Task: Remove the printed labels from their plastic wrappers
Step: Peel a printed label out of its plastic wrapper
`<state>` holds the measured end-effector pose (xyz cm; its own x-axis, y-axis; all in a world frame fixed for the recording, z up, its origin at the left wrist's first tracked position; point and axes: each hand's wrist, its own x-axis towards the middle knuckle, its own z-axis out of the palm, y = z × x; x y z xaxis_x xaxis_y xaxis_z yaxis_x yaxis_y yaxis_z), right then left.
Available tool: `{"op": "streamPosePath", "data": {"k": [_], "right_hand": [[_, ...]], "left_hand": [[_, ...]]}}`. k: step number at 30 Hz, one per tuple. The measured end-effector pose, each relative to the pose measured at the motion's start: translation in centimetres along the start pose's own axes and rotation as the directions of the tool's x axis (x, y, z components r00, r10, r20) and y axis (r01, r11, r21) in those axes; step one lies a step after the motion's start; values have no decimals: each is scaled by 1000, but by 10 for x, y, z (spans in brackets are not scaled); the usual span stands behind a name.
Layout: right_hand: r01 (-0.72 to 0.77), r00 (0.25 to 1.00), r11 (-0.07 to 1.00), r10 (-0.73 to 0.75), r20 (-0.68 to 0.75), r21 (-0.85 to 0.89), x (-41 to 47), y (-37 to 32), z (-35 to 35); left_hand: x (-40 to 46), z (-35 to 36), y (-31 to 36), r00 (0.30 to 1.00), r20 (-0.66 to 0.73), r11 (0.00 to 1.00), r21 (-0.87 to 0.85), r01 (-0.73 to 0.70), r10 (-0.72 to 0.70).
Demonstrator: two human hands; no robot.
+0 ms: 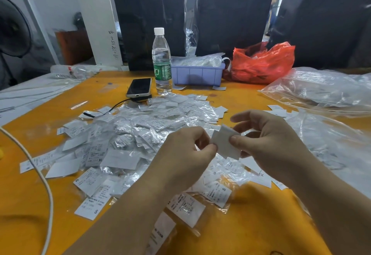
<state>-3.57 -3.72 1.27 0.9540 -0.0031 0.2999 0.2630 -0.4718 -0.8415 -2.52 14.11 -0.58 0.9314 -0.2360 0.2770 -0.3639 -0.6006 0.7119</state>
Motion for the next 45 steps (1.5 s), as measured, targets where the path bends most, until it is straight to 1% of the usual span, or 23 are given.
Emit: {"op": "streamPosePath", "data": {"k": [3,5,8,10,13,15,17,20,23,25,27,29,30,32,35,39,42,45], "right_hand": [[14,1000,998,-16,-22,-57,1,2,-1],[7,1000,998,-8,-10,-55,1,2,-2],[8,1000,997,-7,16,-80,0,1,-1],[7,1000,996,-9,-14,-93,1,0,0],[-30,996,996,24,-85,-79,2,-1,-3],[-57,995,998,56,-83,-18,2,-1,-4],[-75,995,996,78,-63,44,1,-1,-3],[-47,994,998,50,-97,31,0,-2,-3],[-19,992,1000,22,-125,24,0,-2,-4],[-15,993,1000,18,-119,27,1,-2,-4],[0,994,1000,2,-111,21,0,-2,-3],[21,994,1000,-20,-108,7,0,-3,-2],[26,994,1000,-27,-109,-4,0,-3,-2],[23,993,999,-25,-114,-23,0,-4,-3],[3,996,999,-8,-92,-47,0,-5,-3],[-11,999,996,8,-31,-93,1,-4,-4],[-18,998,995,23,55,-96,-1,-5,-5],[-37,990,993,51,129,-111,0,-3,-5]], "left_hand": [[0,0,-1,1000,2,999,-32,16,-15],[0,0,-1,1000,-22,999,-44,20,-21],[1,-1,-2,996,-83,998,-57,37,-42],[2,-2,-2,988,-139,997,-58,59,-67],[2,-3,-3,972,-209,994,-3,111,-109],[2,-4,-3,958,-265,988,83,131,-105],[2,-5,-3,940,-330,984,120,130,-84],[2,-6,-3,915,-396,978,152,144,-73],[2,-7,-2,907,-417,972,185,147,-58],[1,-8,-2,922,-386,974,204,99,-13],[0,-7,-2,966,-255,978,209,5,50],[-2,-3,-1,990,-105,976,207,-71,94],[-4,-1,-1,993,-56,975,202,-89,103],[-4,2,-1,994,-3,981,160,-110,112],[-1,1,-3,994,15,990,98,-106,105],[1,1,-7,995,-61,997,38,-71,73],[2,2,-7,992,-91,996,-19,-90,88],[3,3,-6,995,-40,994,-64,-93,91]]}}
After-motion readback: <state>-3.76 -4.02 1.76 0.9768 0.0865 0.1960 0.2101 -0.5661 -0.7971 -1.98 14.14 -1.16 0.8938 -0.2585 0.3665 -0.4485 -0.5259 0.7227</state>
